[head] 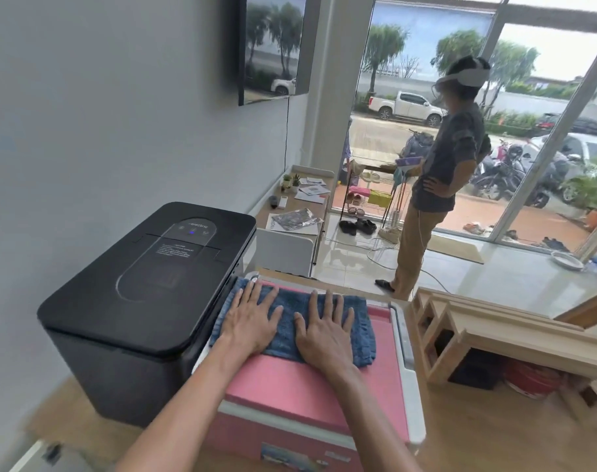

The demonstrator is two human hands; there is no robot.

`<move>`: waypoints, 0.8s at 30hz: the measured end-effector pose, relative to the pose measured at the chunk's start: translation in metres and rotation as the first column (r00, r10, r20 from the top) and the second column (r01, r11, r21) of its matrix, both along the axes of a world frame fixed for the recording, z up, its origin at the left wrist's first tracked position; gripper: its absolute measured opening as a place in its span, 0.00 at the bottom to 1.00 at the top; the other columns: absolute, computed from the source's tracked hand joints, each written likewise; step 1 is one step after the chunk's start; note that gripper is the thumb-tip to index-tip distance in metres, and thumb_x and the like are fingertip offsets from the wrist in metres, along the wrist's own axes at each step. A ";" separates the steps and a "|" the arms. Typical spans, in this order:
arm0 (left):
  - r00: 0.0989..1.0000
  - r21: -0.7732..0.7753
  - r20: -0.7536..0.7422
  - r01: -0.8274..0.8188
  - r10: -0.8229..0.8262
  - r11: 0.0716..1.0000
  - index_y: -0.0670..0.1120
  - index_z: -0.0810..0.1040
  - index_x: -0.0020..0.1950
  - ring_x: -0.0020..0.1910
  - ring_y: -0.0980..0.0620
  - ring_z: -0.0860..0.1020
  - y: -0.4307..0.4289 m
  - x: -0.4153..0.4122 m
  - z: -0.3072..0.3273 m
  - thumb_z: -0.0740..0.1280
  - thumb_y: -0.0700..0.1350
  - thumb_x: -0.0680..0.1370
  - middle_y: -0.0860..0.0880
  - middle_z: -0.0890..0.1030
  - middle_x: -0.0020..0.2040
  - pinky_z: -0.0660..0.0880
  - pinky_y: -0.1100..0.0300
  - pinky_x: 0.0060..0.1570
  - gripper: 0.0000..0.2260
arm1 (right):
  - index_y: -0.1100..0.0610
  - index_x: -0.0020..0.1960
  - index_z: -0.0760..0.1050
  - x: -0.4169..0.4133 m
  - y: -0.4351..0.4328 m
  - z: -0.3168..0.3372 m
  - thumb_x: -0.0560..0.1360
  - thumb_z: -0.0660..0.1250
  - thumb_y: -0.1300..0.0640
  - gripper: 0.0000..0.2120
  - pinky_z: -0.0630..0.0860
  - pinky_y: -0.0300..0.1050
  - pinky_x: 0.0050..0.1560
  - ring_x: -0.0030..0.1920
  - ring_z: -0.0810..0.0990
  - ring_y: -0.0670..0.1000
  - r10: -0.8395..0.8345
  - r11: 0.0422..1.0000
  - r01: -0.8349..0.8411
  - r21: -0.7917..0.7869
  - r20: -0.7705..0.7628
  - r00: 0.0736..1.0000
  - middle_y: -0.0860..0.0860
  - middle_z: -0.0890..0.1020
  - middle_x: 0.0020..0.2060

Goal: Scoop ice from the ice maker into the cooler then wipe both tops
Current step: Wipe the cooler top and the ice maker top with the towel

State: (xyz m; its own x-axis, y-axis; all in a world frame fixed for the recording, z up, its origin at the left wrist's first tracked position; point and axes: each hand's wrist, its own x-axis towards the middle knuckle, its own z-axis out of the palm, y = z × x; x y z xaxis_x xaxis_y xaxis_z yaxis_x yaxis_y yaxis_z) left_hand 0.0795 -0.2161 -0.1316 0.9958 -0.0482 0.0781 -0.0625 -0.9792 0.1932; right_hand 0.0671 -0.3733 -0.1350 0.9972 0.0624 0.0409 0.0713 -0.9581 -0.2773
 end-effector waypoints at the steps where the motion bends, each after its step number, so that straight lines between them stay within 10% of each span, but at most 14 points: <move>1: 1.000 -0.017 -0.007 0.017 -0.017 1.000 0.54 0.49 0.80 0.79 0.48 0.43 0.003 -0.001 0.000 0.47 0.58 0.83 0.44 0.45 0.80 0.38 0.53 0.76 0.26 | 0.53 0.81 0.41 0.000 0.001 0.000 0.81 0.42 0.39 0.33 0.33 0.61 0.75 0.78 0.36 0.58 0.009 1.000 -0.009 0.013 0.006 1.000 0.56 0.41 0.79; 9: 0.980 -0.042 0.103 0.177 -0.172 0.983 0.52 0.65 0.74 0.67 0.45 0.67 -0.006 0.000 0.009 0.56 0.47 0.82 0.46 0.68 0.68 0.60 0.50 0.70 0.20 | 0.50 0.75 0.63 -0.008 -0.007 0.011 0.83 0.53 0.49 0.22 0.46 0.64 0.76 0.72 0.62 0.55 0.091 0.991 -0.103 0.089 0.129 0.987 0.50 0.66 0.70; 24: 0.988 0.017 -0.090 0.128 -0.126 0.992 0.59 0.55 0.78 0.75 0.33 0.51 -0.078 -0.004 0.011 0.47 0.56 0.82 0.38 0.55 0.75 0.40 0.31 0.70 0.23 | 0.49 0.79 0.54 -0.018 -0.063 0.012 0.81 0.46 0.40 0.29 0.43 0.63 0.75 0.77 0.52 0.59 -0.133 0.990 0.132 -0.053 -0.016 0.991 0.57 0.57 0.77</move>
